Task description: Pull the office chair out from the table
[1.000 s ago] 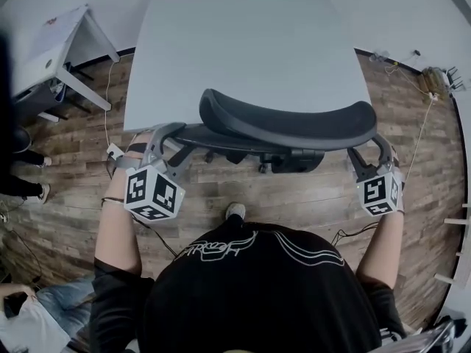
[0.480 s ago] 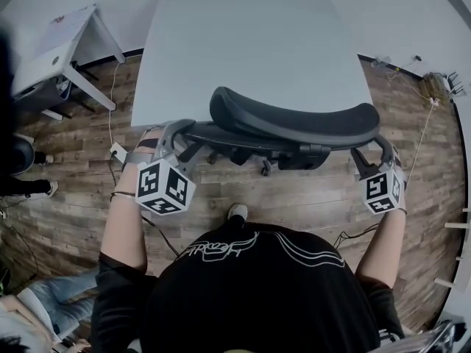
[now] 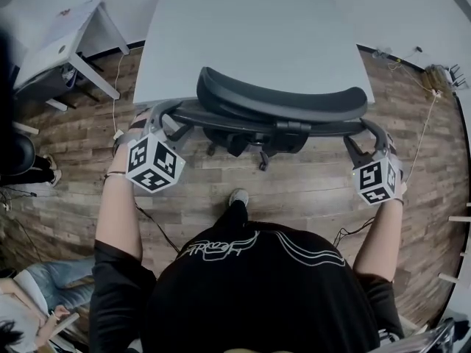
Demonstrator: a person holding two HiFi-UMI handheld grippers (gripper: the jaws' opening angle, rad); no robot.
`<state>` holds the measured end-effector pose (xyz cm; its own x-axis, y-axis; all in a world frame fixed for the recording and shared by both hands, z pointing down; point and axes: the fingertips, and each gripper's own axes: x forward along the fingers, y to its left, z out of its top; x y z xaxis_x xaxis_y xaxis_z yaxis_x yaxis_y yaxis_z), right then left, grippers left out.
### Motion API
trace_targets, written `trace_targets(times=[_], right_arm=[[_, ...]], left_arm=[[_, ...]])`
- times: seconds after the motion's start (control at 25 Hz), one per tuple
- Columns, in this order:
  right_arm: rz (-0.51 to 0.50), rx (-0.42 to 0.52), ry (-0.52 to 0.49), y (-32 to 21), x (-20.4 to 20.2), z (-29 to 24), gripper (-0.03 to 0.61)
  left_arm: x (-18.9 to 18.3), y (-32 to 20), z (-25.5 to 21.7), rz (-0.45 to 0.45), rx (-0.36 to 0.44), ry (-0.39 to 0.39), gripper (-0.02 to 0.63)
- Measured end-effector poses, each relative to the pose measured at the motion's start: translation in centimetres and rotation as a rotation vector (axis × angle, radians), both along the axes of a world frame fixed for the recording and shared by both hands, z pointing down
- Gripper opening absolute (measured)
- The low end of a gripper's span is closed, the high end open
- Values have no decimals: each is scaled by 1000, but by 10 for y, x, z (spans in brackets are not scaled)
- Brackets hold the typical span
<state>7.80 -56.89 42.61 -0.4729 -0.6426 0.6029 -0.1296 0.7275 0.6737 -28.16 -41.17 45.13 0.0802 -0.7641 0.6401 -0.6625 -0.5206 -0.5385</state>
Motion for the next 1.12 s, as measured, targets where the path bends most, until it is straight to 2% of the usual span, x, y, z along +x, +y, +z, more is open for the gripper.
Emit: trace_targets(times=[0.24,0.6,0.8,1.0,1.12], right_arm=[[4,9,-11,36,9,-1,265],[-38,15,-11,80,21,2,265],[-47,20,-7,98,33,6,265],[-61,46,-31,147,65,17,265],[-69,46,-42,154,68,10,267]], left_arm=[[12,39,2,-36,19,1,225],[26,94,4,-146,43,9,242],[46,126,5,-157,52,17,242],[83,183,18,-163,56,14,247],[87,193,13,-166,45,28,247]])
